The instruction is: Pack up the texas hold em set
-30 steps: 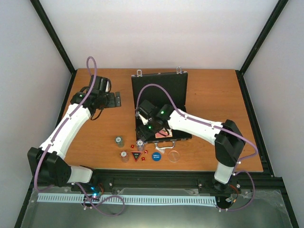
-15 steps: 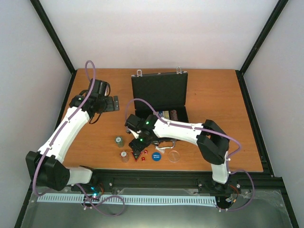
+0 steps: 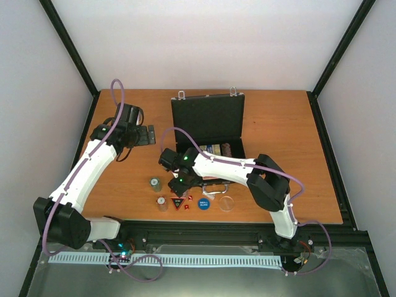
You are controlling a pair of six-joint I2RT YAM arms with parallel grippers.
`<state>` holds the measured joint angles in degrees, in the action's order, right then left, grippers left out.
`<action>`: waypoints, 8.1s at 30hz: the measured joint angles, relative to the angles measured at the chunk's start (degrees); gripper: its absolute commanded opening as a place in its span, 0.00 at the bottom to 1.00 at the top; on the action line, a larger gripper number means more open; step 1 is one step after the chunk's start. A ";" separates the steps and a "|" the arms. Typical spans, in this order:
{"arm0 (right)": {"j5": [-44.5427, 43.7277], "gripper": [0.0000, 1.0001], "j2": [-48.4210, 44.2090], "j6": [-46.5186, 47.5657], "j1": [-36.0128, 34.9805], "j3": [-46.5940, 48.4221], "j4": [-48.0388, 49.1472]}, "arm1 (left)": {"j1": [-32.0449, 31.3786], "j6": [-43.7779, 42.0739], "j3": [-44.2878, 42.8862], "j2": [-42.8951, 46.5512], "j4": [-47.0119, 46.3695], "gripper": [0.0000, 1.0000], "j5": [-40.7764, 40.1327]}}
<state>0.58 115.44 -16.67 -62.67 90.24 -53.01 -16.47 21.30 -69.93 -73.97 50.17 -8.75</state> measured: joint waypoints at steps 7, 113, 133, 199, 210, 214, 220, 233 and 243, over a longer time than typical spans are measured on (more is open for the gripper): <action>0.04 0.56 0.26 -0.13 0.00 0.20 -0.42 | 0.00 -0.04 0.09 -0.02 -0.07 1.00 0.00; -24.20 0.31 -31.87 -18.73 20.96 -42.27 33.86 | 0.00 -0.79 3.61 -2.91 -3.02 1.00 4.02; -20.50 0.48 -30.69 -19.19 20.00 -42.95 31.26 | 0.00 -0.44 3.87 -2.91 -3.65 1.00 4.04; 8.68 1.00 -23.91 -14.23 23.69 -31.32 10.88 | 0.00 0.33 4.20 -2.91 -3.96 1.00 3.39; 6.73 1.00 -21.57 -14.08 25.42 -30.53 14.51 | 0.00 -0.31 4.20 -2.91 -3.93 1.00 3.04; 6.49 1.00 -21.57 -14.08 25.44 -30.51 14.75 | 0.00 -0.46 4.20 -2.91 -3.93 1.00 2.93; 7.13 1.00 -23.52 -14.05 25.44 -30.51 14.62 | 0.00 -0.48 4.22 -2.91 -3.93 1.00 2.93; 3.10 1.00 -28.70 -10.69 21.11 -20.83 2.78 | 0.00 -0.46 -0.33 -2.91 -2.32 1.00 4.48; -0.44 0.88 -26.95 -11.23 7.96 -17.66 -3.82 | 0.00 -0.42 -2.38 -0.85 0.83 1.00 5.40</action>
<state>0.14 88.49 -27.90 -54.72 72.58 -56.84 -16.47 20.88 -72.31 -74.83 51.00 -3.36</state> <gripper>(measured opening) 0.941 0.997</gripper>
